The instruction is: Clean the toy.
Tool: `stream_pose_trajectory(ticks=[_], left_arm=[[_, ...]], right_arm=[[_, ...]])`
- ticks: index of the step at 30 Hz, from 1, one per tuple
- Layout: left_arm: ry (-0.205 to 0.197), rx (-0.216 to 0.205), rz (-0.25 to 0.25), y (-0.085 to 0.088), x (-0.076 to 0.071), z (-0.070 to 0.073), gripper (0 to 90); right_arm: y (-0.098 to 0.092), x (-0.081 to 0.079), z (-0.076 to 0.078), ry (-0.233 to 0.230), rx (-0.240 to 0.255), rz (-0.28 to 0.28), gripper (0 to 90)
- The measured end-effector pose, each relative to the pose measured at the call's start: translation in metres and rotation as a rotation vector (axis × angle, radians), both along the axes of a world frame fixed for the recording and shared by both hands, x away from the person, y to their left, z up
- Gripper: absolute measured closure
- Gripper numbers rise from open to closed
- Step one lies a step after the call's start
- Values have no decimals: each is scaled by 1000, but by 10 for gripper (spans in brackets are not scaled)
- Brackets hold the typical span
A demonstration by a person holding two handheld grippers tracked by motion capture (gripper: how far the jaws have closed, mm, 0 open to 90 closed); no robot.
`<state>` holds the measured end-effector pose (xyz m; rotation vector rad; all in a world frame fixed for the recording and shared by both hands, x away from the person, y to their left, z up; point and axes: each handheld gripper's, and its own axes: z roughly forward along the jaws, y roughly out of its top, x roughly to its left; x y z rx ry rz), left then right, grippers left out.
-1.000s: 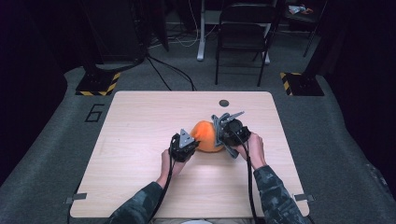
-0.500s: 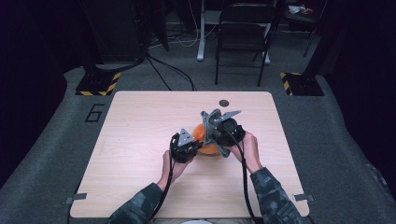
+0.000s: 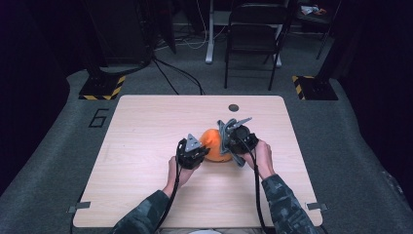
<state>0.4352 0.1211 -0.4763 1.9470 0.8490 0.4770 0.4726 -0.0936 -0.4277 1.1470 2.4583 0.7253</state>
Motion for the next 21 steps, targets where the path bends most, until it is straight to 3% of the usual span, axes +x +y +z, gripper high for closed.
stream_pose_trajectory(ticks=[7, 14, 19, 21], left_arm=[[1, -2, -3, 0, 1, -1, 832], [0, -3, -3, 1, 1, -1, 828], [-6, -13, -5, 2, 2, -2, 822], [-4, -15, -1, 3, 2, -2, 820]], right_arm=[[-13, 9, -13, 76, 16, -37, 688], [-20, 15, -27, 116, -27, -69, 687], [-25, 22, -50, 187, -89, -99, 686], [-26, 23, -46, 182, -97, -92, 686]])
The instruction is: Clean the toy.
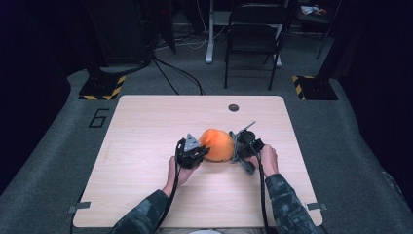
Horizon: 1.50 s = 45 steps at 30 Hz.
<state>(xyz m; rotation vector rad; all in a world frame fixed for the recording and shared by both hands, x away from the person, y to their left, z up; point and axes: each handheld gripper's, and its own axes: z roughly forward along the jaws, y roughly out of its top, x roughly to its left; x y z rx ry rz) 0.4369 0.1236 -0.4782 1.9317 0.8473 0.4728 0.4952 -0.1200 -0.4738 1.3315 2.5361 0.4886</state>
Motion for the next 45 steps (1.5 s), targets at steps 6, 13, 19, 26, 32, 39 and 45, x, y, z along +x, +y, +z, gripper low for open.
stream_pose_trajectory(ticks=[6, 13, 19, 26, 32, 39, 45], left_arm=[[0, -3, 2, 1, 0, 0, 818], [-3, 6, 2, 0, -1, 1, 814], [-7, 4, 4, 0, -1, 1, 814], [-7, 12, -3, -2, -1, 0, 813], [0, -2, 3, 0, 0, 0, 813], [8, -8, -1, 1, 1, 0, 813], [8, -9, 0, 1, 1, 0, 813]], right_arm=[[3, -10, 37, -115, 40, 19, 684], [38, -36, 67, -243, 135, 136, 682], [46, -39, 66, -280, 137, 154, 681], [41, -34, 60, -220, 99, 166, 678], [36, -30, 52, -160, 69, 146, 678], [23, -20, 36, -66, 56, 100, 677], [15, -13, 24, -27, 48, 76, 677]])
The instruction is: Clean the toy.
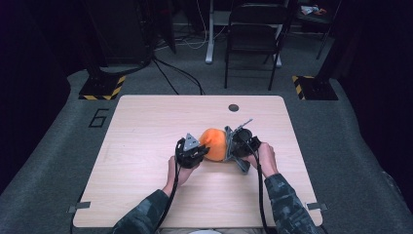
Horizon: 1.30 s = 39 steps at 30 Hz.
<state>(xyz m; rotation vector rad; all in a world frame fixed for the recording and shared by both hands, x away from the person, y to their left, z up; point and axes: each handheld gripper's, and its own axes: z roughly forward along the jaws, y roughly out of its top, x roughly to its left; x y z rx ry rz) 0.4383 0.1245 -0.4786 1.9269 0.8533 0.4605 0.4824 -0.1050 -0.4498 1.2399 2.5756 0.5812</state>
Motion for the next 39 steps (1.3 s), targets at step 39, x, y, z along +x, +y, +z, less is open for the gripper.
stream_pose_trajectory(ticks=[39], left_arm=[[-132, 143, 10, -3, 6, -12, 632]], right_arm=[[14, -7, 19, -181, 70, 22, 690]])
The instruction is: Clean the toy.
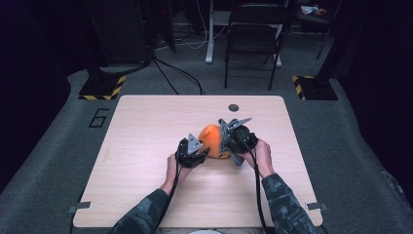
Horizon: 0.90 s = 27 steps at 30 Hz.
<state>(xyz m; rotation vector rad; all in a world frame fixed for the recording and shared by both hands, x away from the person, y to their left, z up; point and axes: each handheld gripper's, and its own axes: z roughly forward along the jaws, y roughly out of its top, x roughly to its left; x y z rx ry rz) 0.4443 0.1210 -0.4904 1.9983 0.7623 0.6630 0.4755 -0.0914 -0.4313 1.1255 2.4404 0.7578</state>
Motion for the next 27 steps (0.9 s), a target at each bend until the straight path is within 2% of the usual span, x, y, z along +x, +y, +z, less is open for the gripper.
stream_pose_trajectory(ticks=[2, 3, 5, 6, 7, 8, 9, 10, 11, 12, 14, 15, 16, 18, 19, 22, 25, 27], left_arm=[[-4, 1, 5, -1, 0, -1, 749], [-8, 1, 13, -3, 0, -1, 786], [-8, -3, 26, -4, 0, 0, 813], [8, -14, 30, -3, -1, 3, 838], [20, -32, 33, -1, -1, 5, 843], [20, -32, 33, -1, -1, 5, 847], [44, -58, 28, 0, -1, 9, 849], [44, -58, 28, 0, -1, 9, 851], [47, -78, 28, 0, -2, 10, 851], [64, -88, 20, 0, -3, 12, 852], [76, -113, 13, -2, -6, 16, 852], [83, -116, -2, -3, -8, 18, 853], [83, -113, -26, -6, -12, 21, 853], [82, -121, -31, -8, -13, 21, 853], [77, -114, -41, -11, -15, 21, 852], [82, -111, -54, -13, -17, 21, 852], [86, -96, -57, -12, -15, 20, 851], [86, -103, -47, -10, -13, 17, 851]], right_arm=[[0, 0, 0, -11, -7, 15, 690], [0, -1, 1, -8, -8, 4, 690], [0, -1, 1, -13, -7, -1, 690], [-2, -1, 3, -27, 0, -7, 691], [-2, -1, 4, -23, 8, -16, 691], [-3, -1, 5, -30, 8, -6, 690], [-4, -1, 6, -37, 15, -12, 691], [-5, -2, 9, -31, 20, -16, 691], [-5, -2, 9, -31, 20, -16, 691], [-8, -2, 15, -32, 49, -13, 691], [-9, -3, 19, -32, 67, -13, 690], [-8, -6, 26, -42, 99, -10, 690], [-7, -8, 30, -47, 112, -1, 690], [-6, -10, 32, -64, 122, 16, 690], [1, -15, 36, -71, 143, 33, 690], [10, -18, 35, -82, 137, 58, 688], [12, -17, 31, -87, 125, 58, 688], [11, -12, 24, -67, 123, 48, 688]])
